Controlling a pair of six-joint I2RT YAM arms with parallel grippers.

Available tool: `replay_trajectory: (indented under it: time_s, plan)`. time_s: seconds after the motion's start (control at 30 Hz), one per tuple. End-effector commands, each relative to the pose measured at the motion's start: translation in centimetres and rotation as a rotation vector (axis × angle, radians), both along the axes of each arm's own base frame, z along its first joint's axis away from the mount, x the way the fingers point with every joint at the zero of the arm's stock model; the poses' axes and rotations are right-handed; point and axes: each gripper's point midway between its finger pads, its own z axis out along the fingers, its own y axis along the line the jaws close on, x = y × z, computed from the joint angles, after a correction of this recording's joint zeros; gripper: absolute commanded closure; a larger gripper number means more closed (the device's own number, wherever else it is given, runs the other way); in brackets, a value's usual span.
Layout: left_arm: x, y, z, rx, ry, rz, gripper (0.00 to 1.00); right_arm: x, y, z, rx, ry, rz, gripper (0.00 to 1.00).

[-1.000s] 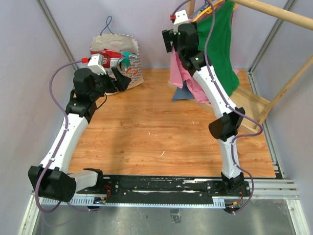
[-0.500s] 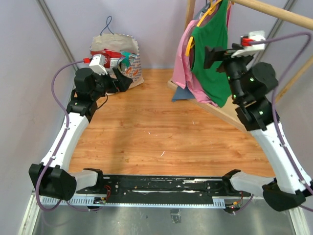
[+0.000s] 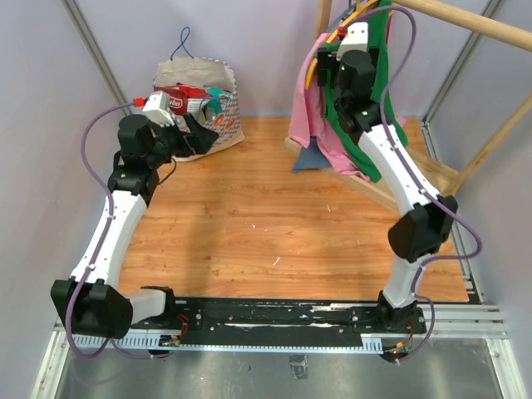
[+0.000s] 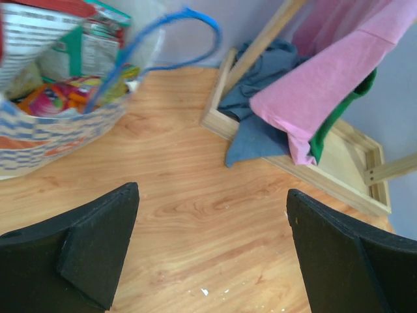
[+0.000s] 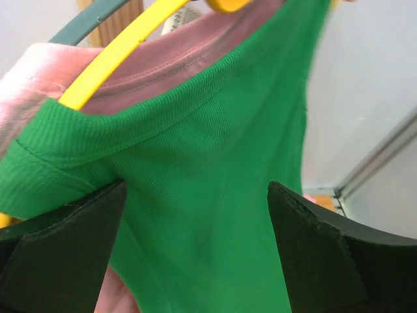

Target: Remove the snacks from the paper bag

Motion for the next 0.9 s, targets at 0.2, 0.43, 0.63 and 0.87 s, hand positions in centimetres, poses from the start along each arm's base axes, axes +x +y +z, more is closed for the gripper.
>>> replay_trajectory:
  time_s: [0.2, 0.43, 0.63, 0.87]
  plan:
    - [5.0, 6.7, 4.2, -0.079, -0.02, 0.198, 0.0, 3.2, 5.2, 6.9, 0.025, -0.158, 0.215, 0.07]
    - [5.9, 8.1, 5.0, -0.055, -0.058, 0.269, 0.0, -3.4, 1.9, 6.9, 0.069, -0.167, 0.181, 0.02]
    - [7.2, 9.9, 6.3, 0.017, -0.022, 0.355, 0.0, -10.6, 1.7, 4.1, 0.173, -0.136, 0.317, 0.01]
    - [9.4, 13.7, 2.7, 0.049, 0.077, 0.529, 0.0, -14.1, 7.5, 0.9, 0.228, -0.031, 0.539, 0.02]
